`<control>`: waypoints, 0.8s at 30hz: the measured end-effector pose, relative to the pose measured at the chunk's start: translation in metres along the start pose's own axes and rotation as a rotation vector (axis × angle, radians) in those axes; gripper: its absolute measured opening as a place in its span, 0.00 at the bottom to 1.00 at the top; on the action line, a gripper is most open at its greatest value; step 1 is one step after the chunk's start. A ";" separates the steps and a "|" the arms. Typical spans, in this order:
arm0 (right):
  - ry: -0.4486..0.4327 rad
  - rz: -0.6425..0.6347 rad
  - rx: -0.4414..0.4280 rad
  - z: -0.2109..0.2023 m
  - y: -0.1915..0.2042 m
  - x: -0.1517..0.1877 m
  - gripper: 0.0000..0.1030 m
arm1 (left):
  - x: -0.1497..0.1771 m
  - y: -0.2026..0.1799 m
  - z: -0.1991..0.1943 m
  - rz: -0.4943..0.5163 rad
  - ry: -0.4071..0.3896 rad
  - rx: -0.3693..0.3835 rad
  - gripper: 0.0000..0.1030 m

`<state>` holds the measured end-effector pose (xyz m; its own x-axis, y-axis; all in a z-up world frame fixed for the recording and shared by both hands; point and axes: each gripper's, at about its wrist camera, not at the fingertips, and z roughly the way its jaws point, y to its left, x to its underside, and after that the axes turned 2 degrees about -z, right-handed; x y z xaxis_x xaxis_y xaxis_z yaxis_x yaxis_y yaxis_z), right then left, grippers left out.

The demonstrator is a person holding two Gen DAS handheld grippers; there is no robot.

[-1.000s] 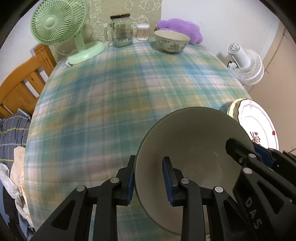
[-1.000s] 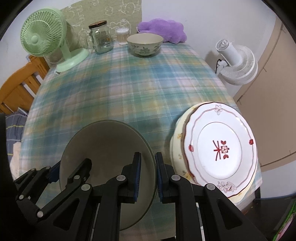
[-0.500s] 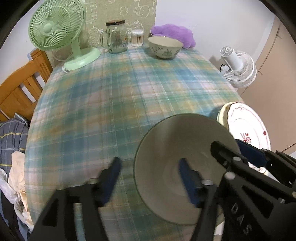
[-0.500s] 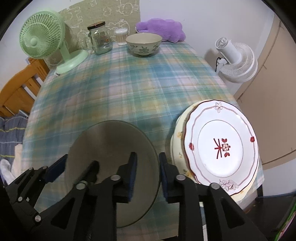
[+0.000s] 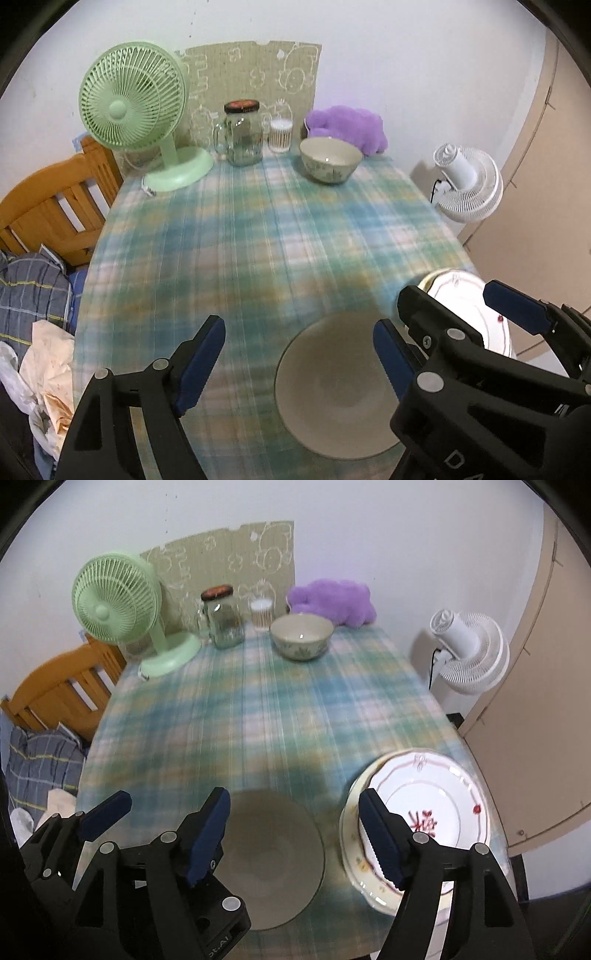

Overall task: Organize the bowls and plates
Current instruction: 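Lower the bowl onto the table beside the plates and open both grippers, then move both grippers to the grey-green bowl by the purple plush and grasp its rim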

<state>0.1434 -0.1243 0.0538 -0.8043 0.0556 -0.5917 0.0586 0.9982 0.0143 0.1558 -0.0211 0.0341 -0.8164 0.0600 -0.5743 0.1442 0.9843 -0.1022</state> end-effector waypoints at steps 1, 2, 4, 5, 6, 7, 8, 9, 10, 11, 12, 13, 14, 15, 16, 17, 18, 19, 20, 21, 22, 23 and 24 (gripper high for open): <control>-0.004 -0.003 -0.002 0.000 -0.002 -0.005 0.73 | -0.004 -0.002 0.001 -0.004 -0.005 -0.006 0.81; -0.006 -0.007 -0.004 0.001 -0.004 -0.008 0.73 | -0.007 -0.003 0.002 -0.008 -0.009 -0.011 0.81; -0.015 -0.020 -0.014 0.004 -0.009 -0.018 0.73 | -0.015 -0.009 0.005 -0.021 -0.018 -0.024 0.81; -0.018 -0.024 -0.020 0.005 -0.012 -0.021 0.73 | -0.020 -0.012 0.007 -0.027 -0.022 -0.033 0.81; -0.019 -0.031 -0.026 0.007 -0.016 -0.025 0.73 | -0.022 -0.014 0.008 -0.030 -0.023 -0.037 0.81; -0.021 -0.039 -0.033 0.009 -0.019 -0.030 0.73 | -0.028 -0.017 0.011 -0.036 -0.025 -0.044 0.81; -0.022 -0.046 -0.039 0.012 -0.023 -0.035 0.73 | -0.033 -0.020 0.013 -0.043 -0.027 -0.053 0.81; -0.022 -0.053 -0.046 0.014 -0.026 -0.041 0.73 | -0.035 -0.022 0.014 -0.048 -0.028 -0.060 0.81; -0.023 -0.062 -0.052 0.017 -0.029 -0.046 0.73 | -0.041 -0.026 0.017 -0.056 -0.031 -0.069 0.81; -0.026 -0.066 -0.055 0.019 -0.034 -0.052 0.73 | -0.046 -0.029 0.019 -0.063 -0.036 -0.081 0.81; -0.030 -0.071 -0.059 0.021 -0.037 -0.058 0.73 | -0.049 -0.032 0.020 -0.067 -0.041 -0.090 0.81; -0.034 -0.075 -0.064 0.023 -0.041 -0.063 0.73 | -0.055 -0.035 0.022 -0.072 -0.046 -0.103 0.81; -0.038 -0.080 -0.070 0.026 -0.045 -0.069 0.73 | -0.061 -0.039 0.025 -0.077 -0.048 -0.115 0.81; -0.039 -0.084 -0.076 0.029 -0.048 -0.074 0.73 | -0.064 -0.042 0.026 -0.082 -0.049 -0.122 0.81; -0.039 -0.087 -0.084 0.033 -0.052 -0.079 0.73 | -0.069 -0.045 0.030 -0.089 -0.051 -0.131 0.81; -0.041 -0.093 -0.092 0.036 -0.056 -0.085 0.73 | -0.075 -0.049 0.033 -0.096 -0.054 -0.140 0.81; -0.042 -0.100 -0.100 0.040 -0.059 -0.090 0.73 | -0.079 -0.052 0.036 -0.101 -0.056 -0.147 0.81; -0.043 -0.110 -0.106 0.044 -0.062 -0.095 0.73 | -0.083 -0.055 0.039 -0.107 -0.058 -0.153 0.81; -0.046 -0.120 -0.113 0.047 -0.067 -0.102 0.73 | -0.088 -0.059 0.043 -0.114 -0.063 -0.161 0.81; -0.050 -0.126 -0.117 0.050 -0.069 -0.106 0.73 | -0.092 -0.062 0.045 -0.118 -0.067 -0.169 0.81; -0.054 -0.136 -0.123 0.055 -0.074 -0.112 0.73 | -0.096 -0.065 0.049 -0.123 -0.069 -0.181 0.80; -0.055 -0.140 -0.126 0.059 -0.077 -0.118 0.73 | -0.102 -0.069 0.054 -0.130 -0.070 -0.191 0.78; -0.055 -0.143 -0.131 0.063 -0.081 -0.122 0.73 | -0.105 -0.071 0.057 -0.134 -0.071 -0.195 0.75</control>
<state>0.2745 -0.2133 0.0742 -0.7652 -0.0850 -0.6382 -0.1346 0.9905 0.0295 0.2638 -0.1067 0.0554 -0.7789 -0.0780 -0.6223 -0.0786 0.9966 -0.0266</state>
